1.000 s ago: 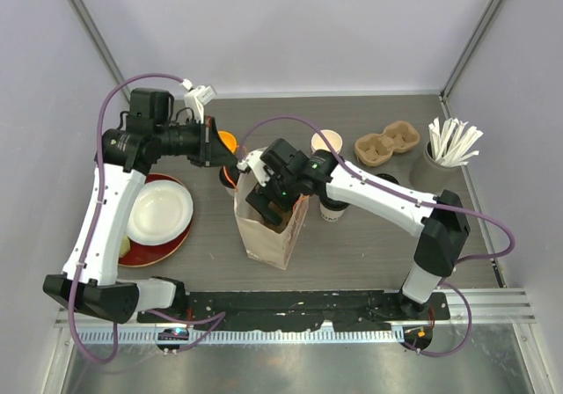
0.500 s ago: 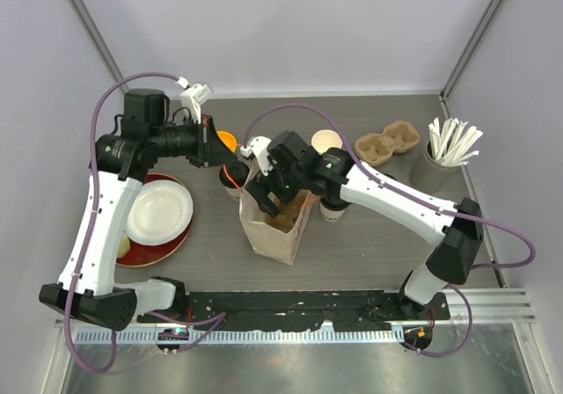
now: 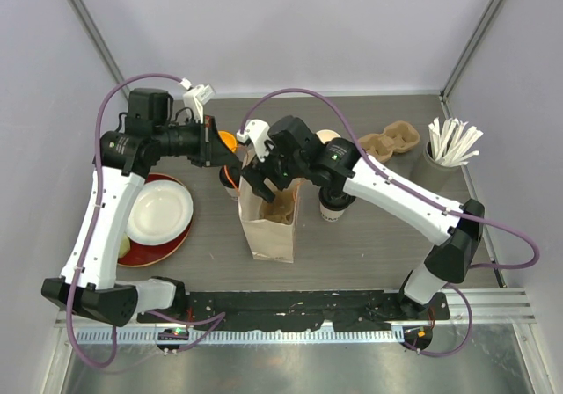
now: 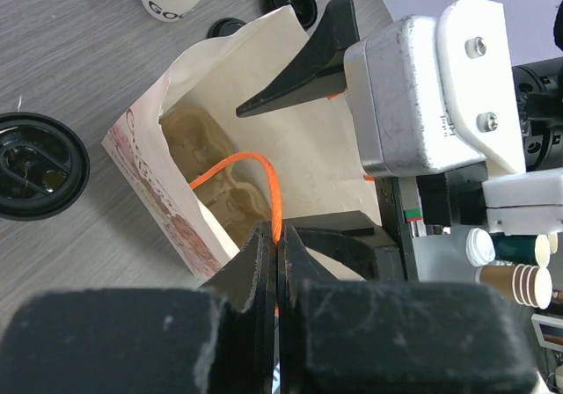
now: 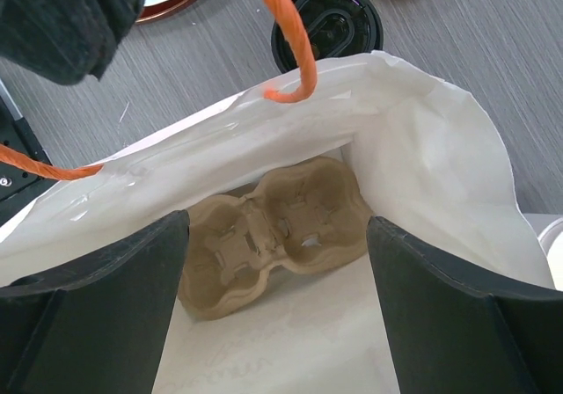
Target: Pack the takeout coffee
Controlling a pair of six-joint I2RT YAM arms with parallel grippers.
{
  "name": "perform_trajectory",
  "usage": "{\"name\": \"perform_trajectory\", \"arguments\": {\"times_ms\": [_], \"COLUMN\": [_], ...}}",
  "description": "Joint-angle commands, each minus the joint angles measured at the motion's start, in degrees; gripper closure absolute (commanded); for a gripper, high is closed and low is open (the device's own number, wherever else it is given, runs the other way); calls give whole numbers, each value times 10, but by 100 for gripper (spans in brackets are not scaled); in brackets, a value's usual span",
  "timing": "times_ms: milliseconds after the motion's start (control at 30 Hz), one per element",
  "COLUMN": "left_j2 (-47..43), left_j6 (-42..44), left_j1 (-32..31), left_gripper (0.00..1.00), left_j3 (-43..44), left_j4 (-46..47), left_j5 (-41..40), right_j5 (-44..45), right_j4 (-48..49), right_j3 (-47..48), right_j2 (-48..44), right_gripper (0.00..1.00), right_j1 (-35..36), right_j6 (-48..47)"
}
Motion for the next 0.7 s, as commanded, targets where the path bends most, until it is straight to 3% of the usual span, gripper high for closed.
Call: {"name": "perform_trajectory", "arguments": {"times_ms": [0,400,667], "left_j2": [-8,-15,-39], "left_j6": [0,4,19], "left_j1": [-2,-1,-1], "left_gripper": [100,100,100], "left_j3": [7,0,-19], "left_j4": [7,12,19], "left_j5": [4,-8,-13], "right_j5": [-3,53,165], "right_j4": [16,65,91], "right_j3": [37,81,205], "right_j2": [-34,-64,-26], "right_gripper": [13,11,7], "right_j1": [3,2,-25], "right_j6": [1,59,174]}}
